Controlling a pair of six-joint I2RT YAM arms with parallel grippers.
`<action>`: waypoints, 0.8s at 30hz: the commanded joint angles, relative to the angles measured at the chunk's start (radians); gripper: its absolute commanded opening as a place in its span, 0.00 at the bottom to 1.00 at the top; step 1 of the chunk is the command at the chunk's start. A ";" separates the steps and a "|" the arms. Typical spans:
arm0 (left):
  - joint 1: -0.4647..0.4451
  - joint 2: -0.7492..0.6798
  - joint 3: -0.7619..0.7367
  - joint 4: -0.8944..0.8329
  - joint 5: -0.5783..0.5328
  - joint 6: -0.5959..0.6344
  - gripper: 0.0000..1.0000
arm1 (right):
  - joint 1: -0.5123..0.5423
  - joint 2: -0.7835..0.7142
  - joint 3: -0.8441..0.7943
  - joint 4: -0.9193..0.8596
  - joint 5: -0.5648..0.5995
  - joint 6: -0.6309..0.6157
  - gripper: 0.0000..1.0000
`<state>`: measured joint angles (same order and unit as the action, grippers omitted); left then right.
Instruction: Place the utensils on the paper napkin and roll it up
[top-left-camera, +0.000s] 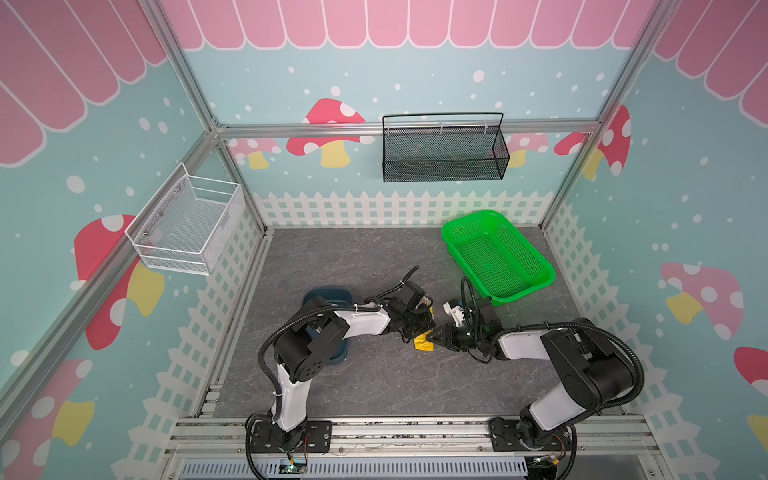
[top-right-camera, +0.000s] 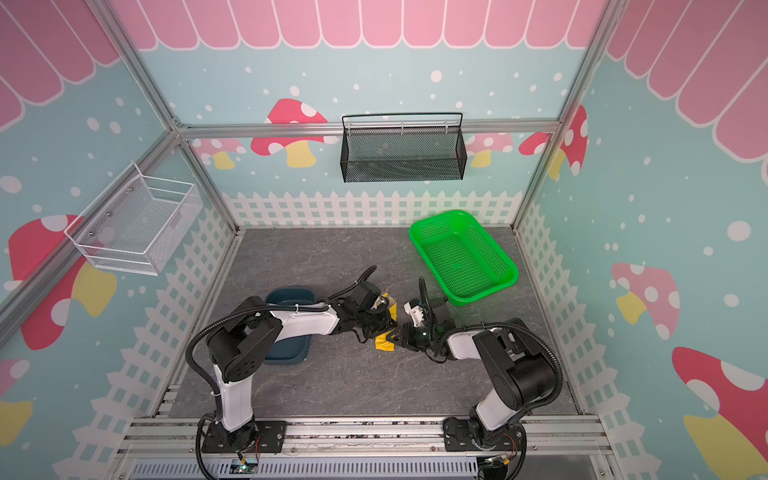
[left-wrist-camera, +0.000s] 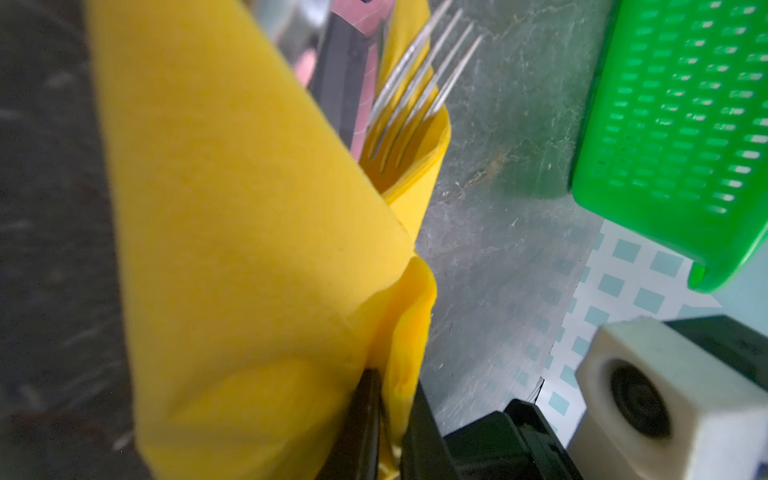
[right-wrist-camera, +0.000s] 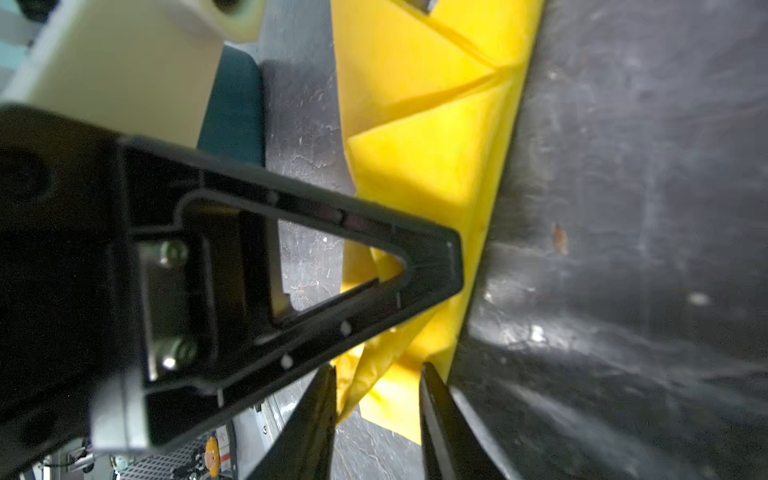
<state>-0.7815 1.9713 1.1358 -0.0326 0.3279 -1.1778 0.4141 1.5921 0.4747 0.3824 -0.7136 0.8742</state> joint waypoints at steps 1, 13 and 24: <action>-0.007 0.014 0.020 0.003 0.009 -0.004 0.15 | 0.006 0.012 0.013 -0.031 0.039 -0.013 0.25; -0.005 -0.126 -0.009 -0.013 -0.031 0.089 0.38 | 0.006 -0.004 -0.015 -0.039 0.058 -0.014 0.00; 0.032 -0.232 -0.143 -0.041 -0.067 0.113 0.31 | 0.006 -0.019 -0.023 -0.039 0.063 -0.004 0.00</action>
<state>-0.7525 1.7248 1.0111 -0.0483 0.2623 -1.0821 0.4145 1.5929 0.4694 0.3588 -0.6659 0.8654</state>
